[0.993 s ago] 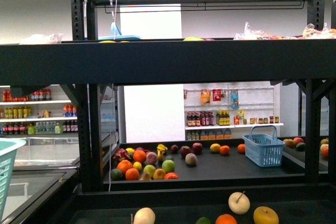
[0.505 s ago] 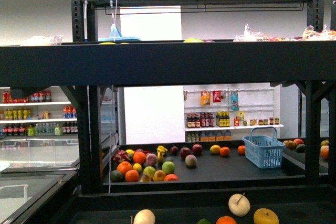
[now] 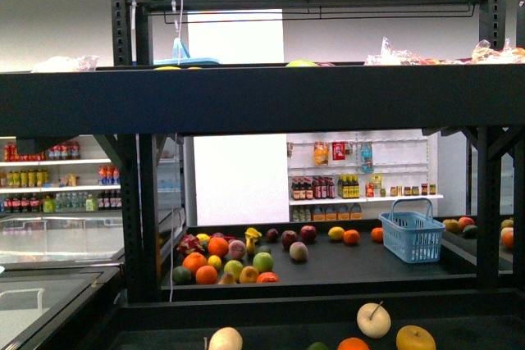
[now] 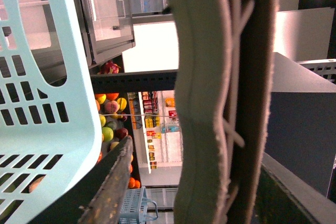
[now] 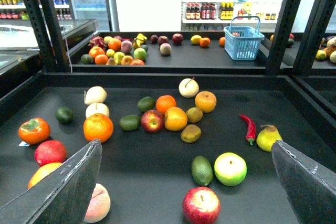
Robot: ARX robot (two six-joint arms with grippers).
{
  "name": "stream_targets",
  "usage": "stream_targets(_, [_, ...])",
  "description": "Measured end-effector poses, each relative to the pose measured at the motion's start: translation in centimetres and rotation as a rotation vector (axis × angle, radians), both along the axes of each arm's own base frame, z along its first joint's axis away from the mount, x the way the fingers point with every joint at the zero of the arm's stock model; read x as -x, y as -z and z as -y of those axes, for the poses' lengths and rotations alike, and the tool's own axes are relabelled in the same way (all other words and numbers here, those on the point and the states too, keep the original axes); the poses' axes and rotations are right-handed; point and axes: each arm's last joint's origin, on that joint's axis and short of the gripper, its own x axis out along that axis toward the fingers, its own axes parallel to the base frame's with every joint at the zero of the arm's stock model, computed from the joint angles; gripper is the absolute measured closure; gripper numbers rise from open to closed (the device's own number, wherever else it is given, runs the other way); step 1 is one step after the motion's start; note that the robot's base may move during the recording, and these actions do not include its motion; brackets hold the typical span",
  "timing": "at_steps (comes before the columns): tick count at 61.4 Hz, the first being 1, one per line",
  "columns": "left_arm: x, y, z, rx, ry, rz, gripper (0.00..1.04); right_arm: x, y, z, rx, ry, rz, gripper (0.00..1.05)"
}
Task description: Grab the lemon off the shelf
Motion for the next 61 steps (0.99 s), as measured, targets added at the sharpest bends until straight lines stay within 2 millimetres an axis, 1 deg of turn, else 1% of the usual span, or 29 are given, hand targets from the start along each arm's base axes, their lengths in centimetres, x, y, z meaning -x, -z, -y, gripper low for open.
stream_targets(1, [0.2,-0.2,-0.1,-0.003,0.000,-0.001,0.29,0.0,0.0,0.0,0.000,0.000,0.000,0.07])
stream_targets(6, [0.9,-1.5,-0.4,-0.022,-0.004,0.001,0.13,0.0,0.0,0.0,0.000,0.000,0.000,0.07])
stream_targets(8, [1.3,-2.0,-0.5,-0.029,-0.010,0.003,0.08,0.0,0.0,0.0,0.000,0.000,0.000,0.07])
stream_targets(10, [1.6,-2.5,-0.6,-0.037,-0.015,0.006,0.06,0.0,0.0,0.0,0.000,0.000,0.000,0.07])
stream_targets(14, [2.4,-3.4,-0.6,-0.051,-0.023,0.001,0.09,0.0,0.0,0.0,0.000,0.000,0.000,0.07])
stream_targets(21, [3.6,-3.5,-0.3,-0.062,-0.021,-0.051,0.08,0.0,0.0,0.0,0.000,0.000,0.000,0.07])
stream_targets(28, [5.2,-4.1,0.7,-0.096,-0.034,-0.145,0.08,0.0,0.0,0.0,0.000,0.000,0.000,0.07])
stream_targets(36, [7.7,-5.7,2.6,-0.212,-0.051,-0.278,0.08,0.0,0.0,0.0,0.000,0.000,0.000,0.07])
stream_targets(39, [8.9,-6.4,3.7,-0.301,-0.061,-0.345,0.08,0.0,0.0,0.0,0.000,0.000,0.000,0.07])
stream_targets(40, [9.2,-6.5,3.9,-0.307,-0.063,-0.354,0.08,0.0,0.0,0.0,0.000,0.000,0.000,0.07])
stream_targets(44, [12.0,-7.3,6.9,-0.494,-0.051,-0.445,0.08,0.0,0.0,0.0,0.000,0.000,0.000,0.07])
stream_targets(48, [14.4,-8.0,9.6,-0.644,-0.023,-0.465,0.08,0.0,0.0,0.0,0.000,-0.001,0.000,0.07])
stream_targets(54, [18.7,-8.9,13.4,-0.808,-0.021,-0.450,0.08,0.0,0.0,0.0,0.000,0.000,0.000,0.07])
stream_targets(55, [19.1,-8.9,13.7,-0.819,-0.024,-0.446,0.08,0.0,0.0,0.0,0.000,0.000,0.000,0.07])
stream_targets(59, [21.8,-9.0,15.6,-0.913,-0.056,-0.419,0.08,0.0,0.0,0.0,0.000,0.000,0.000,0.07])
stream_targets(61, [22.6,-8.9,16.3,-0.988,-0.016,-0.346,0.13,0.0,0.0,0.0,0.000,0.000,0.000,0.07])
